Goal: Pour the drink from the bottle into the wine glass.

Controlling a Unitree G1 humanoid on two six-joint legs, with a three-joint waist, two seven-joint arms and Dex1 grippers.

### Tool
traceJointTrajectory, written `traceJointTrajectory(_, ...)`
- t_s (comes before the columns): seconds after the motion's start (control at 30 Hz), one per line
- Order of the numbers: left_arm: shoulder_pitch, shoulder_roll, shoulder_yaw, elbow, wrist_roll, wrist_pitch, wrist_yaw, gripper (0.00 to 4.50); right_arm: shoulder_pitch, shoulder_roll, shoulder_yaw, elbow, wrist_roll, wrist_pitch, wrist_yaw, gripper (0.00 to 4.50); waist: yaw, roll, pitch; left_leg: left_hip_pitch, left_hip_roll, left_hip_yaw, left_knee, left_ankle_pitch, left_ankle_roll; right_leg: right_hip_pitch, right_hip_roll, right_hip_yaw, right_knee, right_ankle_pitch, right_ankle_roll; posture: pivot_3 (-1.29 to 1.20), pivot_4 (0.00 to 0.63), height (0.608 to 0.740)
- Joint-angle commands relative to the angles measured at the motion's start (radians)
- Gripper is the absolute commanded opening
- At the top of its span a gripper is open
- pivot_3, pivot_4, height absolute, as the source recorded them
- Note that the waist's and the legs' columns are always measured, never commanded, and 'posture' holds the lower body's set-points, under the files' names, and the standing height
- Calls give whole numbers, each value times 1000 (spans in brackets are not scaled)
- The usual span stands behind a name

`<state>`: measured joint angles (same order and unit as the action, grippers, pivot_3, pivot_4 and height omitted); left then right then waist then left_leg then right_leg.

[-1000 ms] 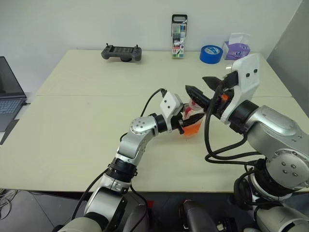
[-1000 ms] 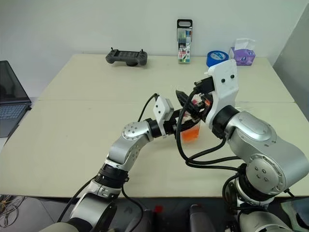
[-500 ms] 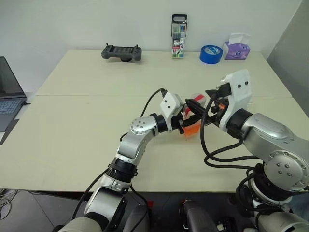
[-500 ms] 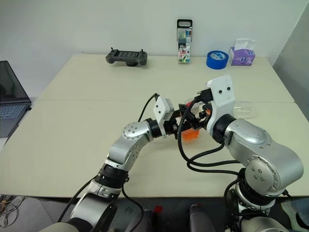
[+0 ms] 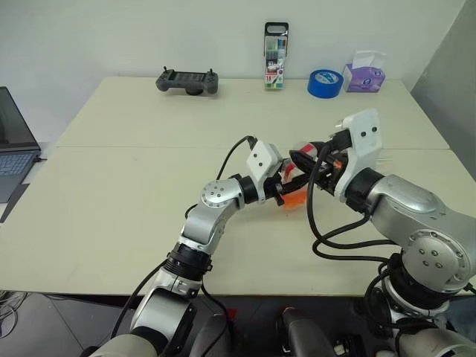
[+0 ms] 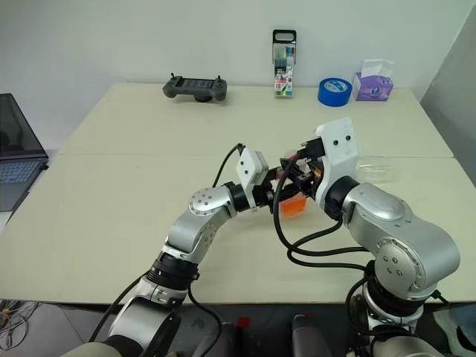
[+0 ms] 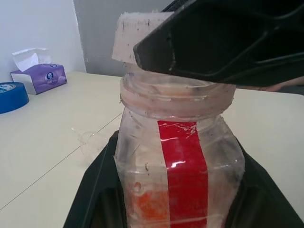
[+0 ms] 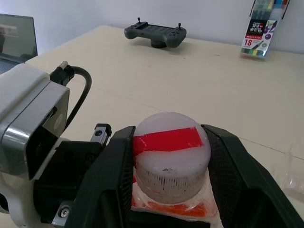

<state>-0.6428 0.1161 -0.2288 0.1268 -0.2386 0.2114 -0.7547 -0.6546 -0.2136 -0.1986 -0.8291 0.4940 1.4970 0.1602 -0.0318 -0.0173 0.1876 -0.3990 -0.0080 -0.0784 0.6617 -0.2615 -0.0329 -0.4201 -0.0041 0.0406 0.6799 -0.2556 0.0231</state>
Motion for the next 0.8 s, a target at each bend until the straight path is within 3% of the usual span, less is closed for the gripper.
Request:
traceJointTrajectory(0.03, -18, -3, 15, -48, -7, -20, 1, 1820, -27, -36, -29, -18, -4, -39, 9, 1821, 0, 0, 0, 0, 0, 0, 0, 0, 0, 0, 0, 0, 0, 0, 0, 0, 150, 740)
traceJointTrajectory(0.17, -17, -3, 14, -45, -7, -21, 1, 1820, -91, -52, -78, -22, 37, -115, 64, 1821, 0, 0, 0, 0, 0, 0, 0, 0, 0, 0, 0, 0, 0, 0, 0, 0, 150, 740)
traceJointTrajectory(0.3, -15, -3, 13, -41, -2, -20, -3, 1817, -174, 11, -212, -5, 113, -112, 64, 1765, 0, 0, 0, 0, 0, 1, 0, 0, 0, 0, 1, 0, 0, 0, 0, 0, 150, 740)
traceJointTrajectory(0.5, -12, -4, 12, -46, 0, -16, -5, 1817, -150, 25, -265, -4, 139, -88, 16, 1743, 1, 0, 0, 0, 0, 0, 0, 0, 0, 0, 0, 0, 0, 0, 0, 0, 150, 740)
traceJointTrajectory(0.57, -13, -4, 14, -46, 0, -17, -5, 1817, -89, -6, -261, 13, 83, -78, -33, 1743, 1, 0, 0, 0, 0, 0, 0, 0, 0, 0, 0, 0, 0, 0, 0, 0, 150, 740)
traceJointTrajectory(0.67, -21, -4, 24, -40, 0, -20, 2, 1817, 161, -98, -228, 84, -54, -150, -93, 1742, 9, -1, -1, 0, -1, 0, 0, 0, 0, 2, -1, 0, -2, 0, 0, 0, 150, 740)
traceJointTrajectory(0.8, -31, 1, 36, -25, 4, -25, 9, 1817, 393, -29, -220, 175, -68, -337, -52, 1742, 5, 1, -1, -1, -1, 4, -2, 0, 0, -1, -1, 2, -1, -1, 2, 0, 150, 740)
